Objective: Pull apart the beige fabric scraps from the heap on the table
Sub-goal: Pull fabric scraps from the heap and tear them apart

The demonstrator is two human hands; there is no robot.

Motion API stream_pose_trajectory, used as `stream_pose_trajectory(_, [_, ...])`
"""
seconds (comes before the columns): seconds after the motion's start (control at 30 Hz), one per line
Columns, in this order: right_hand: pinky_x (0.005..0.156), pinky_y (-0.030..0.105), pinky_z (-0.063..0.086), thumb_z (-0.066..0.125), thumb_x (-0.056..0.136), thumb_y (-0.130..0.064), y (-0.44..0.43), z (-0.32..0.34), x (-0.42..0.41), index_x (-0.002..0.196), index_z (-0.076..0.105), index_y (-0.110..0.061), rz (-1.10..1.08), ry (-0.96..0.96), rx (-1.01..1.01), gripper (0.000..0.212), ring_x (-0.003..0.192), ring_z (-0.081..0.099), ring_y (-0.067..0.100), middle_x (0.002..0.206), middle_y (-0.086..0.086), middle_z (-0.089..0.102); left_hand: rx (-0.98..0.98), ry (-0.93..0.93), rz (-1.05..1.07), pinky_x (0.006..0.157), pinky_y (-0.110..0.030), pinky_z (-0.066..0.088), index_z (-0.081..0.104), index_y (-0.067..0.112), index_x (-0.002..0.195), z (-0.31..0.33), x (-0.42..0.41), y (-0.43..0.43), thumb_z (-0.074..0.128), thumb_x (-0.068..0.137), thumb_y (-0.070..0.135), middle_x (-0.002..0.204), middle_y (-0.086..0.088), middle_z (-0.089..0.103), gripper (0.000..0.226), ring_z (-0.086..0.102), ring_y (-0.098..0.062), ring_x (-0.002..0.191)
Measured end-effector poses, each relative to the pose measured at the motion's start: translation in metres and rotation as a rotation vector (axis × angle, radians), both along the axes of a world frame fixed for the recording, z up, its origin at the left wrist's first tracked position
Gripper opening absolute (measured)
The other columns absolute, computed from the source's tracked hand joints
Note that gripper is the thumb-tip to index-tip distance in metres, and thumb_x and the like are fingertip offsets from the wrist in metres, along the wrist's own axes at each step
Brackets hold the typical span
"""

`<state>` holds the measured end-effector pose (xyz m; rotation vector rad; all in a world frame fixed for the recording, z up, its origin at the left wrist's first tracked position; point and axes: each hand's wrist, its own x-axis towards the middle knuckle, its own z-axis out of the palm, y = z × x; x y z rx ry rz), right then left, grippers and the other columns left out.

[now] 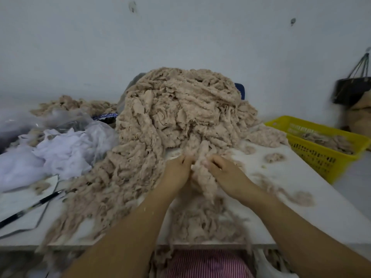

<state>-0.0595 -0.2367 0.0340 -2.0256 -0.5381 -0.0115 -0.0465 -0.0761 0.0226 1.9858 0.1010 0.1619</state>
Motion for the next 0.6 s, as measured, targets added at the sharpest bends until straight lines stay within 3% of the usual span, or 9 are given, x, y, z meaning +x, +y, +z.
stream_pose_trajectory(0.07, [0.055,0.011,0.037,0.046,0.104,-0.034,0.006,-0.001,0.001,0.08,0.048,-0.021,-0.009,0.016,0.047,0.028,0.054,0.039,-0.001,0.066,-0.017,0.047,-0.172,0.096,-0.078,0.076,-0.026,0.045,0.072,0.021,0.098,0.004,0.0,-0.005,0.037,0.097,0.067,0.086,0.008,0.067,0.058,0.062,-0.009,0.085])
stream_pose_trajectory(0.1, [0.054,0.011,0.037,0.047,0.104,-0.033,0.007,-0.002,0.006,0.083,0.049,-0.02,-0.027,0.045,0.078,0.025,0.054,0.04,0.0,0.068,-0.015,0.048,-0.238,0.145,-0.137,0.075,-0.027,0.047,0.075,0.026,0.09,0.007,0.002,-0.006,0.038,0.093,0.073,0.083,0.008,0.069,0.059,0.064,-0.009,0.082])
stream_pose_trajectory(0.17, [0.054,0.013,0.038,0.048,0.104,-0.032,0.008,-0.004,0.02,0.085,0.051,-0.021,-0.051,0.106,0.094,0.022,0.056,0.044,0.001,0.071,-0.011,0.053,-0.319,0.22,-0.219,0.066,-0.026,0.051,0.078,0.027,0.079,0.009,0.012,-0.004,0.051,0.093,0.066,0.078,0.003,0.073,0.049,0.068,-0.012,0.071])
stream_pose_trajectory(0.27, [0.059,0.022,0.042,0.051,0.102,-0.032,0.013,-0.006,0.048,0.088,0.054,-0.018,-0.138,0.213,0.2,0.02,0.065,0.05,0.009,0.078,-0.003,0.056,-0.544,0.255,-0.211,0.06,-0.026,0.053,0.072,0.005,0.099,0.008,0.032,0.005,0.064,0.096,0.036,0.083,-0.01,0.072,0.032,0.069,-0.017,0.067])
stream_pose_trajectory(0.33, [0.064,0.031,0.047,0.051,0.102,-0.029,0.018,-0.005,0.067,0.087,0.055,-0.018,-0.206,0.302,0.356,0.02,0.071,0.054,0.015,0.082,0.005,0.059,-0.697,0.233,-0.175,0.055,-0.024,0.051,0.064,0.007,0.086,0.003,0.045,0.009,0.062,0.098,0.024,0.069,-0.007,0.067,0.02,0.065,-0.015,0.058])
stream_pose_trajectory(0.4, [0.078,0.044,0.054,0.051,0.103,-0.029,0.02,-0.007,0.082,0.09,0.06,-0.019,-0.247,0.389,0.471,0.019,0.084,0.064,0.026,0.095,0.013,0.069,-0.767,0.198,-0.131,0.046,-0.019,0.046,0.06,0.012,0.081,-0.002,0.055,0.009,0.059,0.099,0.021,0.057,0.001,0.061,0.02,0.056,-0.008,0.047])
stream_pose_trajectory(0.47, [0.09,0.047,0.055,0.052,0.103,-0.03,0.022,-0.014,0.093,0.092,0.064,-0.02,-0.26,0.447,0.524,0.02,0.098,0.069,0.029,0.103,0.012,0.073,-0.779,0.161,-0.114,0.042,-0.017,0.036,0.057,0.015,0.078,-0.008,0.063,0.007,0.058,0.099,0.027,0.051,0.004,0.05,0.024,0.042,-0.006,0.041])
stream_pose_trajectory(0.6, [0.082,0.043,0.061,0.053,0.102,-0.033,0.017,-0.029,0.107,0.099,0.067,-0.02,-0.262,0.574,0.653,0.019,0.093,0.073,0.024,0.1,0.008,0.076,-0.767,0.1,-0.203,0.037,-0.014,0.032,0.057,0.025,0.057,-0.016,0.065,0.008,0.054,0.1,0.034,0.044,0.01,0.05,0.044,0.039,-0.001,0.034])
